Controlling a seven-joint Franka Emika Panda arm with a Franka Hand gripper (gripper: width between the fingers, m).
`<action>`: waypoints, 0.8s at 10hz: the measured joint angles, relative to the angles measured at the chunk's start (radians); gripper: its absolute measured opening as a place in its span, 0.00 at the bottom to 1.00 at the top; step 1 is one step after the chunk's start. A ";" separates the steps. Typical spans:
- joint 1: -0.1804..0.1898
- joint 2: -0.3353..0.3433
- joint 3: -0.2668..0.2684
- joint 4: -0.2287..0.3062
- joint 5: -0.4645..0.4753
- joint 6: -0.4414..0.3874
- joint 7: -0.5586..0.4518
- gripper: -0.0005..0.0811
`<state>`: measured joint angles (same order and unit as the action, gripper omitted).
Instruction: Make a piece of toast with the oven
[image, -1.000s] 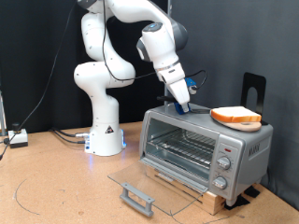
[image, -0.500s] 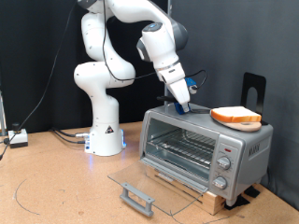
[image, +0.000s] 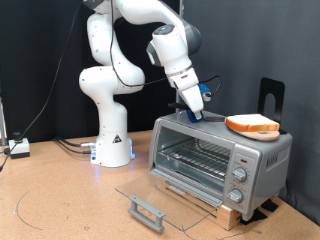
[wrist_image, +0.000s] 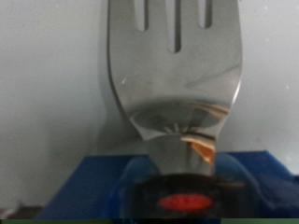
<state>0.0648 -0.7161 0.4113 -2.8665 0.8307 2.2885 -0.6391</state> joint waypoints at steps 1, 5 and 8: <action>0.000 0.000 0.000 0.000 0.000 0.000 0.000 0.68; 0.000 -0.001 0.000 0.000 0.006 0.001 -0.003 0.50; 0.002 -0.012 -0.039 0.003 0.046 -0.029 -0.038 0.50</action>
<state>0.0663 -0.7283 0.3719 -2.8638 0.8770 2.2598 -0.6775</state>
